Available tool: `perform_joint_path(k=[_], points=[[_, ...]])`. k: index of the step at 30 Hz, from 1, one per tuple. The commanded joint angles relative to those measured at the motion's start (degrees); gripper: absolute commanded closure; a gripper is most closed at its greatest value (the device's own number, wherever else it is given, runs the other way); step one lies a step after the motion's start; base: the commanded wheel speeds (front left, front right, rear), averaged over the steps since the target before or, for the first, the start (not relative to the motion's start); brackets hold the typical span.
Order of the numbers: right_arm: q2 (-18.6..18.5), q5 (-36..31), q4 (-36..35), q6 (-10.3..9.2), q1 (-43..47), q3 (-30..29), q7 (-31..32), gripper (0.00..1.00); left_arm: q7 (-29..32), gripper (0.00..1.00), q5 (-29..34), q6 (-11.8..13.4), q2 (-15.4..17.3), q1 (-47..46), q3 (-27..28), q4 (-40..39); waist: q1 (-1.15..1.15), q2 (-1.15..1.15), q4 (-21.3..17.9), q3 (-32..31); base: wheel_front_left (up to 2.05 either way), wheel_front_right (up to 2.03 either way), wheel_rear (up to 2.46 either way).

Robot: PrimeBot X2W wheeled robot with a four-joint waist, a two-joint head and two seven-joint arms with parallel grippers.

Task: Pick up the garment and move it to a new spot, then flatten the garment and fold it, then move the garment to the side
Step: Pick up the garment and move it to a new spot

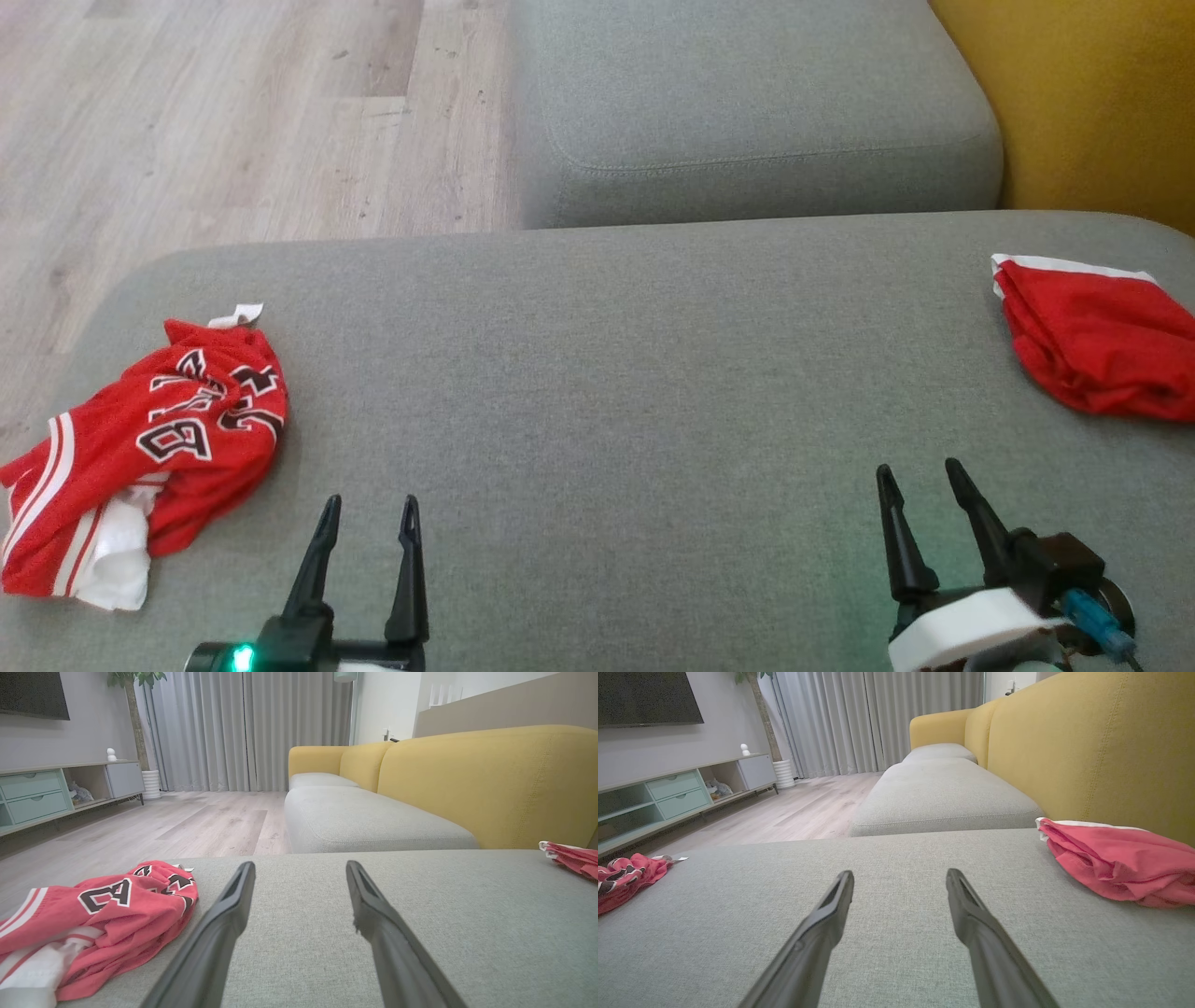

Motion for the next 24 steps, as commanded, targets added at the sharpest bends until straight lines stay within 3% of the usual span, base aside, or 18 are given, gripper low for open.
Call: perform_joint_path(k=[1, 14, 24], points=[[-0.2, 0.3, -2.1, -0.04, -1.5, 1.2, -0.8, 0.0, -0.3, 0.0, 0.9, 0.2, -0.1, -2.4, 2.3, -1.6, 0.0, 0.0, 0.0, 0.1, 0.0, 0.0, 0.0], [-0.2, 0.3, -2.5, -0.04, -1.3, 0.6, -0.8, 0.0, -0.3, 0.0, 1.7, 0.5, -0.1, -2.7, 3.4, -1.0, 0.0, 0.0, 1.6, 0.6, 0.0, 0.0, 0.0], [-0.2, 0.8, -3.2, -0.04, -2.4, 1.1, -0.8, 0.0, -0.3, 0.0, 2.2, 0.7, -0.1, -2.8, 6.0, -2.1, 0.0, 0.0, 12.1, 3.2, 0.0, 0.0, 0.0]])
